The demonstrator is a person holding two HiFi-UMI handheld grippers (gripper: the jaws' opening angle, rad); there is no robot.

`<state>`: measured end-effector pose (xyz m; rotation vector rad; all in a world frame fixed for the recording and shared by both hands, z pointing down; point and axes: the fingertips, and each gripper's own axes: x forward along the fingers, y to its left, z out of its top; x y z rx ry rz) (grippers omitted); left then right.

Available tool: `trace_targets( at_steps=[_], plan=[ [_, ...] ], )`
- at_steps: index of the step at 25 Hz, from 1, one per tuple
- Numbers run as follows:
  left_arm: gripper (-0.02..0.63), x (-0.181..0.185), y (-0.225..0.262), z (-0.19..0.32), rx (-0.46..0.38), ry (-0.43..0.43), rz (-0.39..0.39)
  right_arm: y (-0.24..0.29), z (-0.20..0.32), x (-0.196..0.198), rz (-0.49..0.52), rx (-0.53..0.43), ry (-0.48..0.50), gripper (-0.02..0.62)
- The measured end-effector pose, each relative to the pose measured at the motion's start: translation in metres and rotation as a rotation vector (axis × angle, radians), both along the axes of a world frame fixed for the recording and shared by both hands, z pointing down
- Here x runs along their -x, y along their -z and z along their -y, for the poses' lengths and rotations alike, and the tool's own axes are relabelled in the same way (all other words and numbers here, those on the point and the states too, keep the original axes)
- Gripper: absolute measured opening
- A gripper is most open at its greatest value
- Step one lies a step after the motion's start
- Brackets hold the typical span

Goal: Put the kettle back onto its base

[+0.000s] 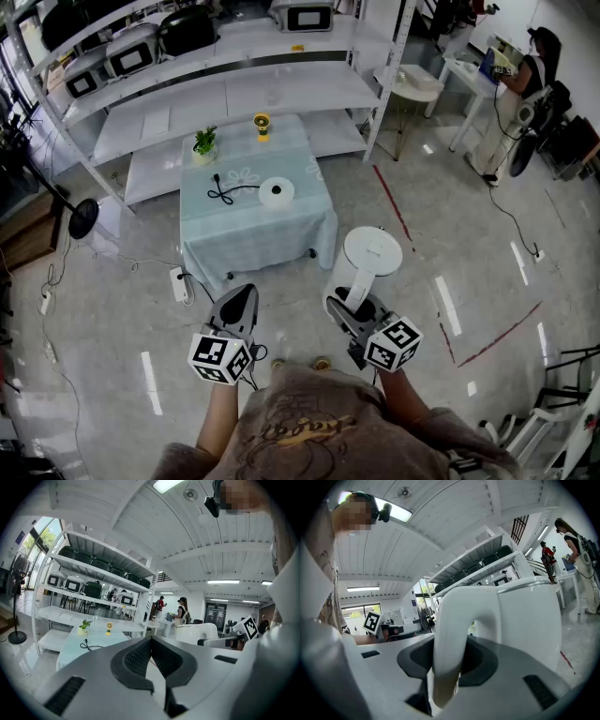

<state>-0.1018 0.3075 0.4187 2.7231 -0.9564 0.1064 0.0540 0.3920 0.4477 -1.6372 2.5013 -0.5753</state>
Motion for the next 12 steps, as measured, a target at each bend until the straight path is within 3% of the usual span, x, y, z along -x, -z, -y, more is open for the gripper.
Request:
trace_targets(
  at_steps=[12],
  plan=[
    [0.021,0.016,-0.007,0.004,0.002,-0.022,-0.003,0.0,0.009,0.008,0.037,-0.015,-0.034,0.121]
  ],
)
